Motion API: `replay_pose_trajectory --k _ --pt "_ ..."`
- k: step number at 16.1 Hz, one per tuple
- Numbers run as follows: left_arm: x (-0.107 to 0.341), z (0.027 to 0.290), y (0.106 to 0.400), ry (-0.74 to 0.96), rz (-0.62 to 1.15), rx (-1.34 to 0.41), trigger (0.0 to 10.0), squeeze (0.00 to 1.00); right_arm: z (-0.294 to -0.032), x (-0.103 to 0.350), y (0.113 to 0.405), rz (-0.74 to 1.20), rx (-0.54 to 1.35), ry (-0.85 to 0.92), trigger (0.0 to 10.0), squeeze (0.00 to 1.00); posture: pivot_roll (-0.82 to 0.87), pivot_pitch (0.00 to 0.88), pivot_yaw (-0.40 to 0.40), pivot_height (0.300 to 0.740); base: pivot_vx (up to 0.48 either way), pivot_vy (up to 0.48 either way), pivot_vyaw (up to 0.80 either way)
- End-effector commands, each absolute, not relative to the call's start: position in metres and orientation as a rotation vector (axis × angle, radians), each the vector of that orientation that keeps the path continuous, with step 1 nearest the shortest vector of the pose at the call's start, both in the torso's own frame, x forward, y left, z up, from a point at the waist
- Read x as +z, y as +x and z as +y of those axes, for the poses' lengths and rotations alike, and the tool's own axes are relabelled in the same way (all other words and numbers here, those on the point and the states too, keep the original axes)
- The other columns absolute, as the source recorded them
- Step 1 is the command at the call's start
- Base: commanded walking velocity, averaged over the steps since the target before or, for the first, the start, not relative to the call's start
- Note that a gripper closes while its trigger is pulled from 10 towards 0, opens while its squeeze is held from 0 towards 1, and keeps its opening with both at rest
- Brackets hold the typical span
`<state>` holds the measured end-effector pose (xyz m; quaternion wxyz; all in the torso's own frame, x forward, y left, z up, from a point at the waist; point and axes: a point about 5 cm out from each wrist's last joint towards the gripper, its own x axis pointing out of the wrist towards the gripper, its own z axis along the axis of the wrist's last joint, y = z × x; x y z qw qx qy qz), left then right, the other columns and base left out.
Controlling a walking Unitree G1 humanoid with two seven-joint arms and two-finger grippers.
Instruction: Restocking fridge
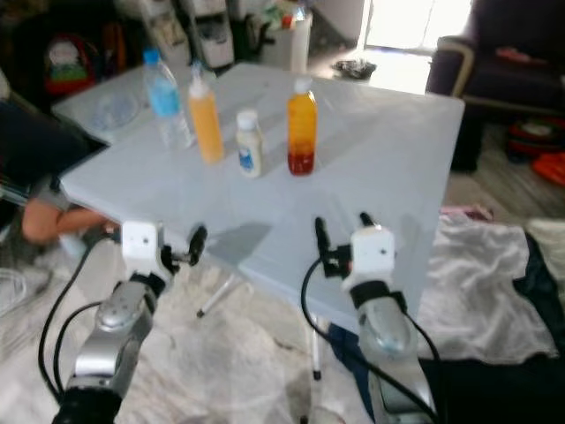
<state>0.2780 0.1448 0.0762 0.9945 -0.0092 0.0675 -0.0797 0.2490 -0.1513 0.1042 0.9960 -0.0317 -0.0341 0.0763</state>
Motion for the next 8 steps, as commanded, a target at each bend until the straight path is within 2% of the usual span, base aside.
replay_pose_trajectory --k 1,8 --pt "0.078 0.15 0.279 -0.018 0.134 -0.156 10.0 0.0 -0.148 0.11 0.25 -0.1 0.158 -0.056 10.0 0.0 -0.03 0.0 0.039 0.74 0.36 0.315 -0.8" --pt "0.091 0.153 0.284 0.039 0.074 -0.153 10.0 0.0 -0.152 0.119 0.258 -0.137 0.154 -0.087 10.0 0.0 -0.01 0.007 0.029 0.74 0.36 0.318 -0.8"
